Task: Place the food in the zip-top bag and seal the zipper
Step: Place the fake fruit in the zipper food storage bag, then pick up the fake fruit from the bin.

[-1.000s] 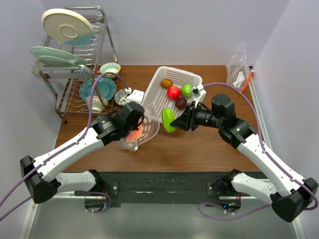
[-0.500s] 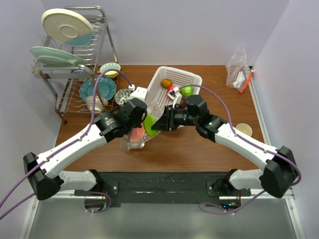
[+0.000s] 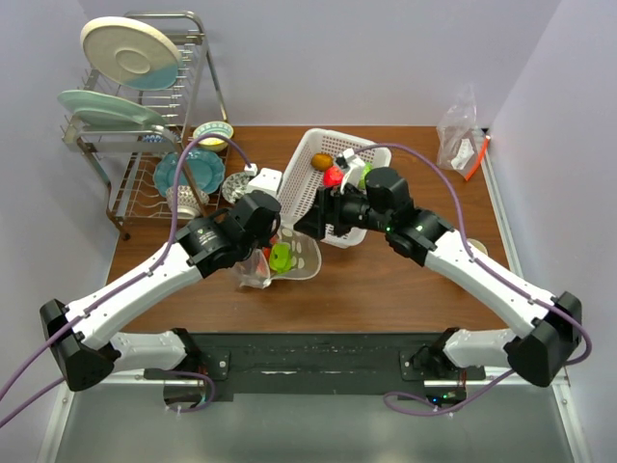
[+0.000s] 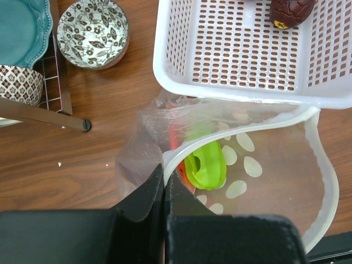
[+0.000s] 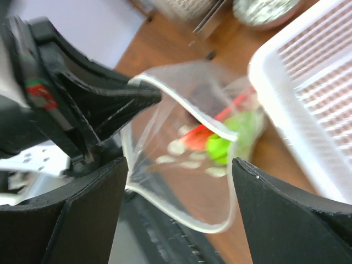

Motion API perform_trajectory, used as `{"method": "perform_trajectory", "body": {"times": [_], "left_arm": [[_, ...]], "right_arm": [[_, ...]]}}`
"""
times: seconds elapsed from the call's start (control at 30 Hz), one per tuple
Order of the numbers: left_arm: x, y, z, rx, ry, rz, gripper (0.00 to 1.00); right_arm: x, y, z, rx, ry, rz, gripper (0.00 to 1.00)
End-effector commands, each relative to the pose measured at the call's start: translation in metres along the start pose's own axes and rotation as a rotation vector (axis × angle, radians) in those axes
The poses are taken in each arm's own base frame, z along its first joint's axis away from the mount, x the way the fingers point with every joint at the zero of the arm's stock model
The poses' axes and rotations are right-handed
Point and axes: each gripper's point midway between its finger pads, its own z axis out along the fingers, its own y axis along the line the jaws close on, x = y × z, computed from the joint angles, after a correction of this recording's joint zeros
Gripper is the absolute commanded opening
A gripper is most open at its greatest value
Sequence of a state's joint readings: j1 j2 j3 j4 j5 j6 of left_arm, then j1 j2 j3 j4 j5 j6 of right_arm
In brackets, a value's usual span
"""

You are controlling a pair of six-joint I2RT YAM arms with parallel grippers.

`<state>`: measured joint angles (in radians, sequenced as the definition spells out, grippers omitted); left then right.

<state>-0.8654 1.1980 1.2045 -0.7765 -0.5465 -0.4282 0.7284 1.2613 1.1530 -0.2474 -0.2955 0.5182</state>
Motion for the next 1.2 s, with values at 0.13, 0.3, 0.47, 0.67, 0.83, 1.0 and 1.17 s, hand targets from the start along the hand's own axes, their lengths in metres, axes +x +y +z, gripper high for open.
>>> {"method": "perform_trajectory", "body": {"times": [0.13, 0.3, 0.47, 0.67, 0.83, 1.0, 1.17], "left_arm": [[-0.016, 0.007, -0.012, -0.007, -0.064, -0.039, 0.0], [-0.015, 0.005, -0.011, 0.0, -0.061, -0.04, 0.0], [-0.011, 0.001, -0.009, 0.015, -0.051, -0.041, 0.0], [-0.007, 0.003, -0.006, 0.005, -0.045, -0.036, 0.0], [-0.006, 0.003, -0.005, -0.002, -0.041, -0.035, 0.0], [-0.004, 0.004, -0.005, -0.007, -0.035, -0.034, 0.0], [-0.005, 0.004, -0.003, -0.012, -0.032, -0.031, 0.0]], "right_arm": [[-0.025, -0.081, -0.047, 0.515, -0.009, -0.253, 0.87], [-0.035, -0.104, -0.046, 0.642, -0.007, -0.285, 0.87], [-0.037, -0.131, -0.028, 0.752, 0.036, -0.332, 0.87], [-0.042, -0.168, 0.003, 0.885, 0.137, -0.386, 0.88], [-0.037, -0.198, 0.03, 0.923, 0.226, -0.393, 0.88], [-0.03, -0.234, 0.049, 0.961, 0.296, -0.373, 0.87], [-0.023, -0.262, 0.062, 0.946, 0.326, -0.318, 0.87]]}}
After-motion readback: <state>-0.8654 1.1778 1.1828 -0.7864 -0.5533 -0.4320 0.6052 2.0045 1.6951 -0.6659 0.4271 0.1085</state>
